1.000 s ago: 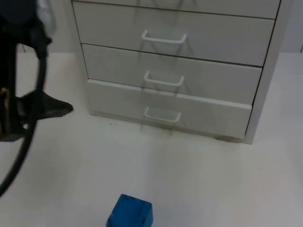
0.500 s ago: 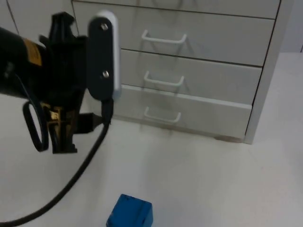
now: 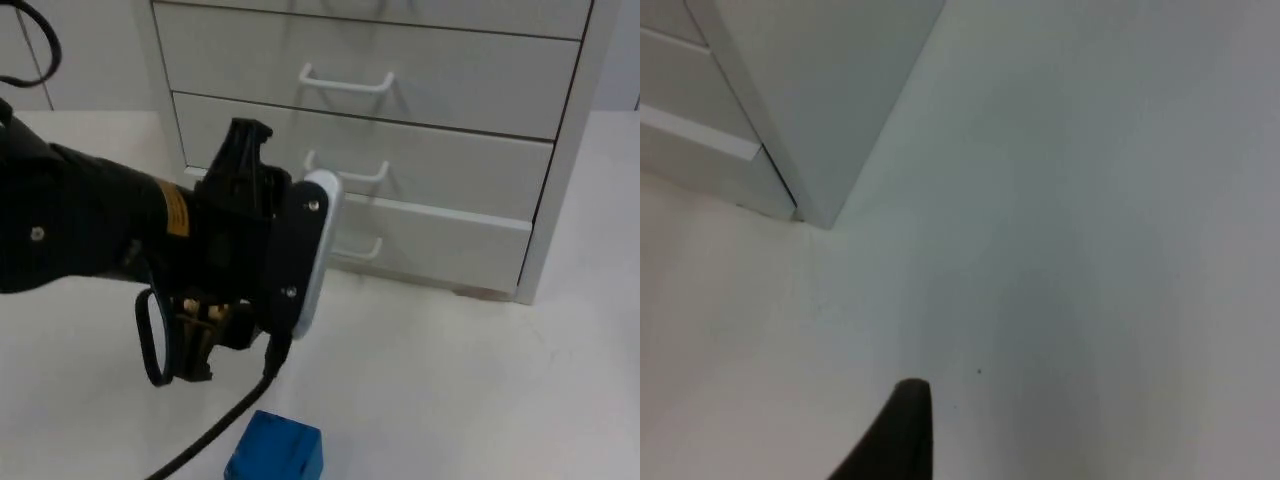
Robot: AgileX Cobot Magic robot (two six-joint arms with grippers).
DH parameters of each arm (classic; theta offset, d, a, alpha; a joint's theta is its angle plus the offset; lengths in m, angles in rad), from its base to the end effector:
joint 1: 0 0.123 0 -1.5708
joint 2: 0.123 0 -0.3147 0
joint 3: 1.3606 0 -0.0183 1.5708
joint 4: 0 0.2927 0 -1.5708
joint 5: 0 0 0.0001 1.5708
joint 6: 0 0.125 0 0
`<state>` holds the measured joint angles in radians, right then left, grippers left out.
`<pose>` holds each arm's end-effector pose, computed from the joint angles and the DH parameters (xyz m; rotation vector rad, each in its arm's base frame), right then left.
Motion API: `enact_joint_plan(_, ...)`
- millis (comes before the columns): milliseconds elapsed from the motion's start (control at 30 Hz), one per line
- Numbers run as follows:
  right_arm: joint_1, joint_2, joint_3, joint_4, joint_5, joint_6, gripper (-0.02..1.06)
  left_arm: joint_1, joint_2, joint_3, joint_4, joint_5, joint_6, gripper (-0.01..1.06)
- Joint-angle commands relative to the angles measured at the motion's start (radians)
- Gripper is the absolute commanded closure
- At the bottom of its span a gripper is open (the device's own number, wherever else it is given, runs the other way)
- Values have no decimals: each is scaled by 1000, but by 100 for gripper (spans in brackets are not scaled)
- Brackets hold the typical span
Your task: Open the drawer with the left hand, place the block into the drawer with the right hand, then close the drawer with the left hand.
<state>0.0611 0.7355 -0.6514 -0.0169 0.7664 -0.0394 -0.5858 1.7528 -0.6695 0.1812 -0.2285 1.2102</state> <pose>0.1770 0.0094 0.2939 -0.1256 2.3306 -0.0089 0.2959 -0.2024 0.1003 1.9859 1.2894 0.3455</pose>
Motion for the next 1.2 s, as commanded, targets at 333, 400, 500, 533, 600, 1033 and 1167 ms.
enact_joint_plan(333, 3, 0, -3, -5, -17, 4, -1, -95, 11, -85, -430, 182, 77, 35)
enact_joint_plan(400, 3, 0, -3, -5, -17, 4, -1, -114, 11, -112, -430, 289, 75, 35)
enact_joint_plan(500, 3, 0, -3, -5, -17, 4, -1, -127, 11, -144, -413, 383, 44, 35)
enact_joint_plan(533, 3, 0, -3, -5, -17, 4, -1, -138, 11, -161, -384, 404, -20, 35)
enact_joint_plan(600, 3, 0, -3, -5, -12, 4, -1, -157, 11, -210, -228, 480, -223, 35)
enact_joint_plan(1033, 3, 0, -3, -5, 0, 4, -1, -368, 13, -218, 791, 703, -984, 40)
enact_joint_plan(1167, 3, 0, -3, -4, 0, 4, -1, -353, 23, -157, 997, 650, -1071, 40)
